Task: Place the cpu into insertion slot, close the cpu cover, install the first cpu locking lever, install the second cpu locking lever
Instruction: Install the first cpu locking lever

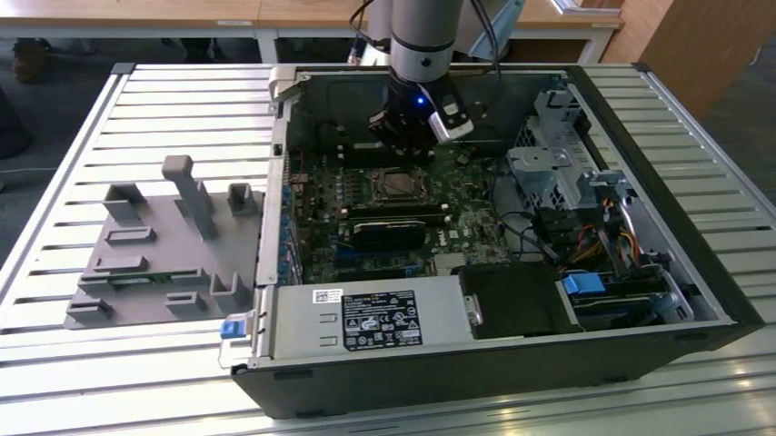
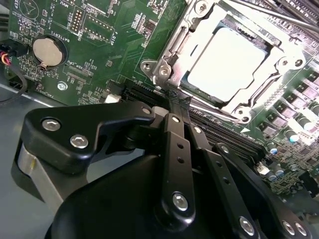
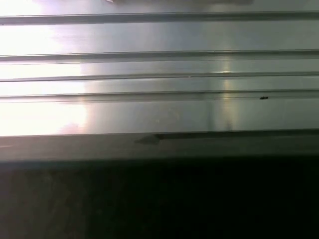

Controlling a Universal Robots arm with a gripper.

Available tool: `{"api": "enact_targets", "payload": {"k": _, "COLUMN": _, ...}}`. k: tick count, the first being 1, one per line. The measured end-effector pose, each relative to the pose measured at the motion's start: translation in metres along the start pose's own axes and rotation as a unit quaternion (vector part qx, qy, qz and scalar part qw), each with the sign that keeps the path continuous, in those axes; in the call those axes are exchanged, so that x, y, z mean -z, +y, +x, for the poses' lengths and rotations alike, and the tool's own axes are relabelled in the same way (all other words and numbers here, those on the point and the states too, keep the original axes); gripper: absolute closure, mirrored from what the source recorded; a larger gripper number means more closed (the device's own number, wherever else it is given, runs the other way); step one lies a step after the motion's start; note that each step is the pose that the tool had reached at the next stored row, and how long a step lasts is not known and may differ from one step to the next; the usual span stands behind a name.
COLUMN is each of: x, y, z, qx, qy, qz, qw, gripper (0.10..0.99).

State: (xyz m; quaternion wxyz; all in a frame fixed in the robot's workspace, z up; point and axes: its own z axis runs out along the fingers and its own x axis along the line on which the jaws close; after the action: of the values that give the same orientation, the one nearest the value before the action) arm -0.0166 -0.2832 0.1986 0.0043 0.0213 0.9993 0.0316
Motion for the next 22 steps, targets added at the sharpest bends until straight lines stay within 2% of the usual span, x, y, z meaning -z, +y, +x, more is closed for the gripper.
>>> {"api": "enact_targets", "payload": {"k": 10, "x": 0.0023, "y": 0.0002, "z": 0.0, "qx": 0.0, "qy": -0.0002, "qz": 0.0006, "qw": 1.0, "gripper": 0.969}}
{"api": "enact_targets", "payload": {"k": 19, "x": 0.0003, "y": 0.0, "z": 0.0, "qx": 0.0, "qy": -0.0004, "qz": 0.0106, "qw": 0.9999, "gripper": 0.969}}
{"api": "enact_targets", "payload": {"k": 22, "x": -0.0015, "y": 0.0, "z": 0.0, "qx": 0.0, "qy": -0.0006, "qz": 0.0121, "qw": 0.9999, "gripper": 0.969}}
